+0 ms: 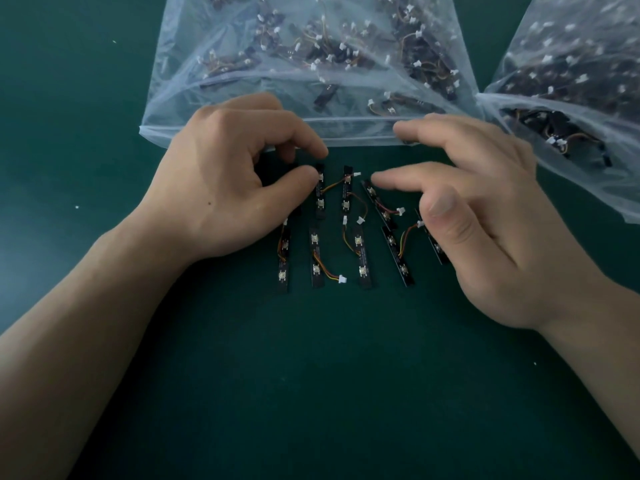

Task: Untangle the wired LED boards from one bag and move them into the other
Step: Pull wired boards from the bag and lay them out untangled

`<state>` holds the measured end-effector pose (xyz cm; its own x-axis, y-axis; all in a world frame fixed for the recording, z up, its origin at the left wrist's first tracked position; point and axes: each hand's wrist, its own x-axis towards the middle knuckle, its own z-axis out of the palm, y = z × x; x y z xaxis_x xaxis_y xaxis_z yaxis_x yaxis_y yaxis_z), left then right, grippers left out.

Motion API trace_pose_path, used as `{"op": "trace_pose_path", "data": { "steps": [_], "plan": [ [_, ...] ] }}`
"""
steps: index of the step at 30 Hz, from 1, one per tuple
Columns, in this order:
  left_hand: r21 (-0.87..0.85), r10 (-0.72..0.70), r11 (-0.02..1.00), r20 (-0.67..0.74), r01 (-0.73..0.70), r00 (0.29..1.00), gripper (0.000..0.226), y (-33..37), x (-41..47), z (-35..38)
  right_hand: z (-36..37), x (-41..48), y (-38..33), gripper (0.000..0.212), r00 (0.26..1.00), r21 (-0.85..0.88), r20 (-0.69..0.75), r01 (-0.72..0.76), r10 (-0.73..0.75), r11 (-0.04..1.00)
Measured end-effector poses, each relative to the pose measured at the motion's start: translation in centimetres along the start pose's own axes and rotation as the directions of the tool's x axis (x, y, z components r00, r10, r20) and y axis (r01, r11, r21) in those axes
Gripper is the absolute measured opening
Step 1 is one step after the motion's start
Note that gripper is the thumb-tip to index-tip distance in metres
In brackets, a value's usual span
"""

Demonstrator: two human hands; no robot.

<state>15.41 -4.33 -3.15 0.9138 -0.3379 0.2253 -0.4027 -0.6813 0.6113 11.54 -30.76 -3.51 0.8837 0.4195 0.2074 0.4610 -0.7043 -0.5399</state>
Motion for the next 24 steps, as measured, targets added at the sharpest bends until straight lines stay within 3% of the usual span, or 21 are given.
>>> {"op": "trace_pose_path", "data": {
  "steps": [4,12,24],
  "plan": [
    [0.004,0.000,1.000,-0.002,0.000,1.000,0.019,0.01,0.02,-0.02,-0.01,0.07,-0.24,0.061,0.999,-0.020,0.050,-0.005,0.006,1.000],
    [0.008,0.005,1.000,0.002,-0.005,1.000,0.020,0.01,0.03,0.02,-0.14,-0.02,-0.48,0.052,1.000,-0.028,0.019,-0.004,0.004,1.000],
    [0.000,0.007,1.000,0.002,-0.007,1.000,0.020,-0.04,0.05,-0.07,-0.01,0.03,-0.53,0.055,1.000,-0.073,0.007,-0.019,0.020,0.997]
  ]
}}
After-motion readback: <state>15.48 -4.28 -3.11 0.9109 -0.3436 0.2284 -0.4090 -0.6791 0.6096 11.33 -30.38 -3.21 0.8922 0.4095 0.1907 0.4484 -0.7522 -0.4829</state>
